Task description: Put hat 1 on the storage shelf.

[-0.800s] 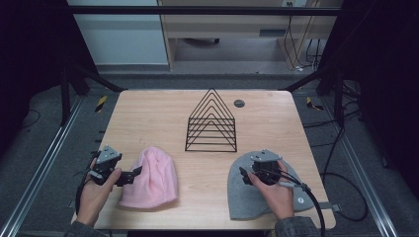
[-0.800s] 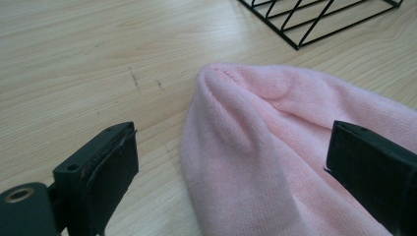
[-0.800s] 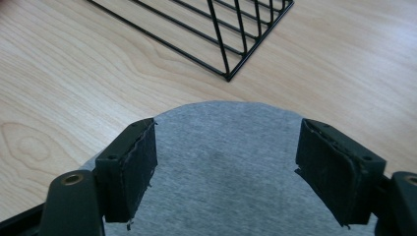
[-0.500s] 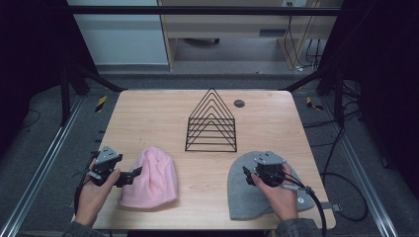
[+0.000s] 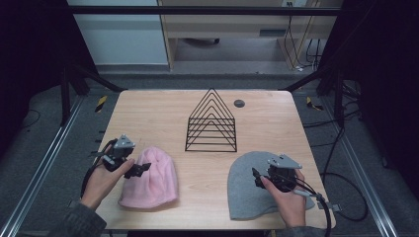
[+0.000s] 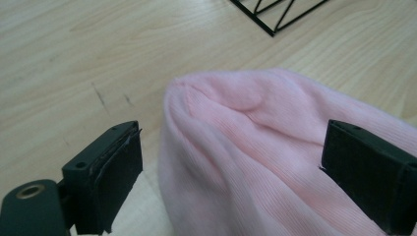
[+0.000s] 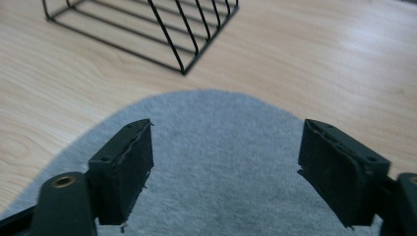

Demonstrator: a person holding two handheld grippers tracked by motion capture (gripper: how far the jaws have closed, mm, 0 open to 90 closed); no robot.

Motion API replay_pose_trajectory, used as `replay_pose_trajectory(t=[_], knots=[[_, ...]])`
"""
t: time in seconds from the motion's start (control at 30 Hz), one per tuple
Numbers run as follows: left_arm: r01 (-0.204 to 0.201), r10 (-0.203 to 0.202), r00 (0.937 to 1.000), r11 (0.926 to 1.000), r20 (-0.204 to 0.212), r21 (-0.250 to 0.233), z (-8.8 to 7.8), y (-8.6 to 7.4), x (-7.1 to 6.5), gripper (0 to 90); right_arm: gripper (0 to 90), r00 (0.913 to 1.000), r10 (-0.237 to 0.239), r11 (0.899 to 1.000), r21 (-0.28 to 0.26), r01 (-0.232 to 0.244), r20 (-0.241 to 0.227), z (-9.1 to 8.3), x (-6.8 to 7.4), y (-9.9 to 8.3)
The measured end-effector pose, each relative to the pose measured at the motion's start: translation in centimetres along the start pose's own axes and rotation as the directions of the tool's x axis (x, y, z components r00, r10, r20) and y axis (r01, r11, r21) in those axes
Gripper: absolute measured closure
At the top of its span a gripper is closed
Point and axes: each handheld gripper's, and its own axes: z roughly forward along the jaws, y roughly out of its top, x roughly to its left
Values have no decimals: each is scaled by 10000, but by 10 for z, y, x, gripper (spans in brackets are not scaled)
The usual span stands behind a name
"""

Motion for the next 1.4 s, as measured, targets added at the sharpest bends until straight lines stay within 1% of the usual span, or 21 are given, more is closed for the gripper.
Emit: replay_pose_trajectory(t=[0.07, 0.13, 0.2, 0.27, 0.33, 0.37, 0.43, 0.47, 0.57, 0.67, 0.73, 0.8, 0.87, 0.9, 0.93, 0.97, 1.07, 1.13, 1.17, 1.33, 1.4], knots=[[349, -351, 9993, 9993, 140, 154, 4, 10, 13, 80, 146, 9999, 47, 9997, -251, -44, 144, -4, 2, 0], [588, -594, 9981, 9977, 161, 341, 7, 19, 23, 87, 138, 9991, -270, 9993, -243, 278, 321, -4, 3, -1], [687, -701, 9973, 9959, 219, 595, 10, 26, 32, 99, 155, 9975, -551, 9984, -91, 555, 448, -3, 3, -1], [757, -774, 9968, 9945, 205, 725, 12, 32, 37, 128, 170, 9967, -657, 9978, 16, 657, 469, -2, 3, 0], [734, -769, 9963, 9938, 393, 841, 16, 35, 40, 137, 188, 9962, -733, 9973, 50, 732, 472, -2, 4, 1], [756, -803, 9956, 9930, 489, 903, 20, 35, 40, 156, 191, 9964, -704, 9975, 110, 699, 463, -2, 4, 1], [619, -673, 9969, 9906, 405, 1220, 28, 35, 38, 172, 209, 9964, -726, 9971, 263, 715, 442, -2, 3, 0], [551, -605, 9974, 9903, 389, 1277, 31, 34, 37, 179, 211, 9964, -722, 9970, 302, 709, 438, -1, 3, -1], [776, -841, 9953, 9890, 475, 1257, 40, 31, 35, 215, 211, 9965, -644, 9973, 374, 625, 526, -1, 1, -2], [917, -977, 9946, 9858, 363, 1405, 48, 27, 33, 227, 210, 9973, -390, 9987, 364, 368, 618, -2, -1, -2], [1081, -1132, 9931, 9845, 292, 1382, 53, 24, 32, 233, 209, 9977, -329, 9989, 360, 307, 600, -1, -3, -3], [1143, -1187, 9927, 9833, 229, 1416, 57, 22, 32, 251, 208, 9973, -370, 9985, 425, 343, 632, -1, -3, -3], [1187, -1248, 9916, 9816, 324, 1499, 61, 20, 31, 270, 208, 9972, -438, 9980, 490, 408, 613, 0, -2, -3], [1150, -1221, 9918, 9817, 381, 1516, 63, 19, 30, 305, 208, 9969, -474, 9974, 575, 438, 625, 1, -2, -4], [1089, -1147, 9930, 9819, 288, 1550, 65, 18, 29, 312, 208, 9964, -548, 9965, 663, 505, 648, 1, -2, -4], [1074, -1140, 9930, 9813, 326, 1595, 67, 17, 28, 318, 208, 9966, -513, 9962, 734, 465, 638, 1, -2, -4], [1196, -1270, 9914, 9780, 328, 1710, 71, 15, 27, 361, 208, 9965, -548, 9963, 695, 504, 628, 2, -2, -4], [1380, -1488, 9875, 9755, 516, 1711, 72, 13, 28, 419, 208, 9966, -548, 9962, 706, 503, 621, 2, -2, -4], [1376, -1497, 9868, 9760, 614, 1687, 71, 13, 27, 448, 208, 9968, -517, 9962, 725, 473, 613, 2, -2, -4], [1160, -1282, 9898, 9785, 623, 1705, 68, 12, 23, 633, 210, 9963, -542, 9966, 662, 497, 674, 1, -2, -4], [997, -1108, 9920, 9817, 612, 1622, 64, 12, 20, 698, 210, 9963, -555, 9966, 646, 513, 654, 1, -1, -3]])
